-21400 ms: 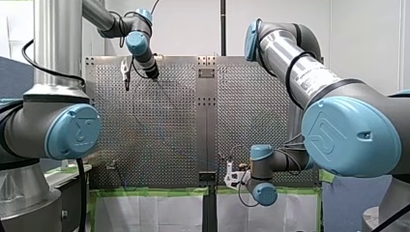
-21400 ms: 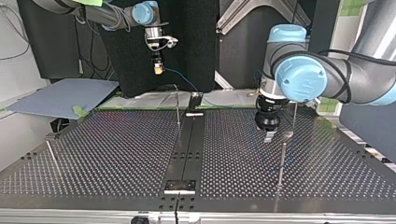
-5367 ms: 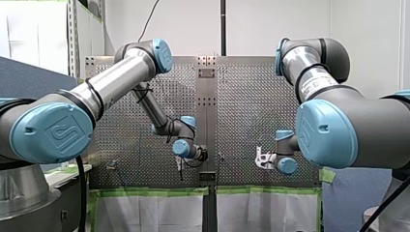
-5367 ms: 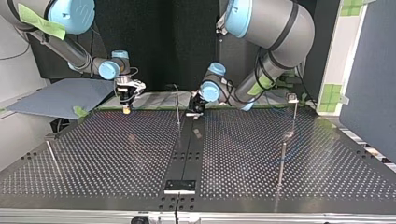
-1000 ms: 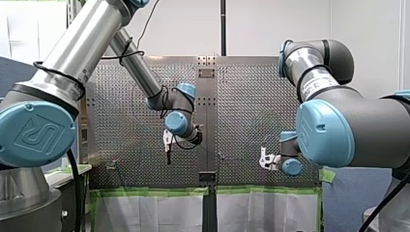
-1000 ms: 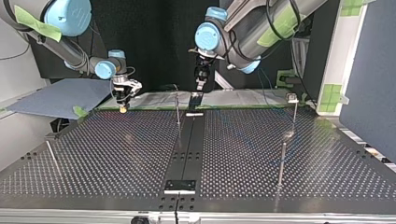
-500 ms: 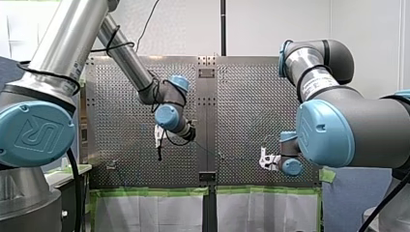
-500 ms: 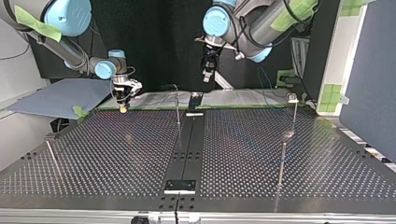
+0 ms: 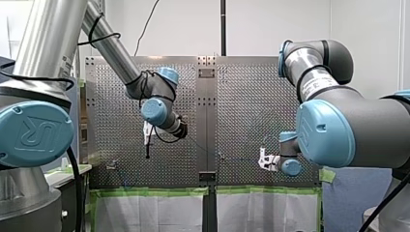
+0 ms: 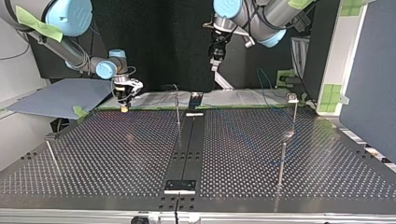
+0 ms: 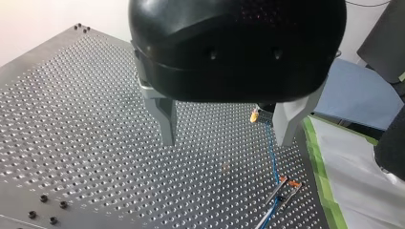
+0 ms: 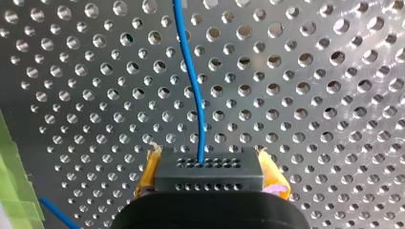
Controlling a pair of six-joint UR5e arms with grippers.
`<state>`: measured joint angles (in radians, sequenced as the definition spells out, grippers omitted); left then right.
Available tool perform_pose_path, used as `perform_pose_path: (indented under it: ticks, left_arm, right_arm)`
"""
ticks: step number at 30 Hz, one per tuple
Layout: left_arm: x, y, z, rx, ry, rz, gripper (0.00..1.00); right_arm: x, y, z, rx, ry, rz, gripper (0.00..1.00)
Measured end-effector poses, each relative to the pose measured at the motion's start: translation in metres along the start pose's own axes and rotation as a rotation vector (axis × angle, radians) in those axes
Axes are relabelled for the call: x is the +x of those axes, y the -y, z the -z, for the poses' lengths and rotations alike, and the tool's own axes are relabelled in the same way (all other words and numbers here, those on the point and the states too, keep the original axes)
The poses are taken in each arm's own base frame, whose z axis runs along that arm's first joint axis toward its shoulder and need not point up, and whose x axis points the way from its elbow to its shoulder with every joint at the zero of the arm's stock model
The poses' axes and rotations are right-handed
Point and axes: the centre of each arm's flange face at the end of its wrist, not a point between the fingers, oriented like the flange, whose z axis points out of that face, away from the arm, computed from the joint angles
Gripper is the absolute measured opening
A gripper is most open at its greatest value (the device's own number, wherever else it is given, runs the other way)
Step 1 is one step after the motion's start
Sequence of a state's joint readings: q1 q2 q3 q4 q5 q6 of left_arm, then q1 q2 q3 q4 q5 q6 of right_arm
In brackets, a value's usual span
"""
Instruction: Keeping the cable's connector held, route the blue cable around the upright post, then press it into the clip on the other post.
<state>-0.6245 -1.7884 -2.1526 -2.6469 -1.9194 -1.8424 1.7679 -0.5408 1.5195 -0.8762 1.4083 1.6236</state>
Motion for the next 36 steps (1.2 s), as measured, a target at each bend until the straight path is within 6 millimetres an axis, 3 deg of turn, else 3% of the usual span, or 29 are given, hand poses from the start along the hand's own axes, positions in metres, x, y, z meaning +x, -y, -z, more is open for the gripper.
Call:
perform_pose_path:
  ticks: [8,36]
  left_arm:
    - [-0.007,-0.005,0.019,0.002,0.018,0.005,1.0]
    - [-0.008,-0.006,0.02,0.003,0.022,0.006,1.0]
  right_arm:
    - [-0.008,0.001,0.002,0.005,0.01,0.0,0.0]
    - [-0.01,0.001,0.002,0.005,0.012,-0.001,0.0]
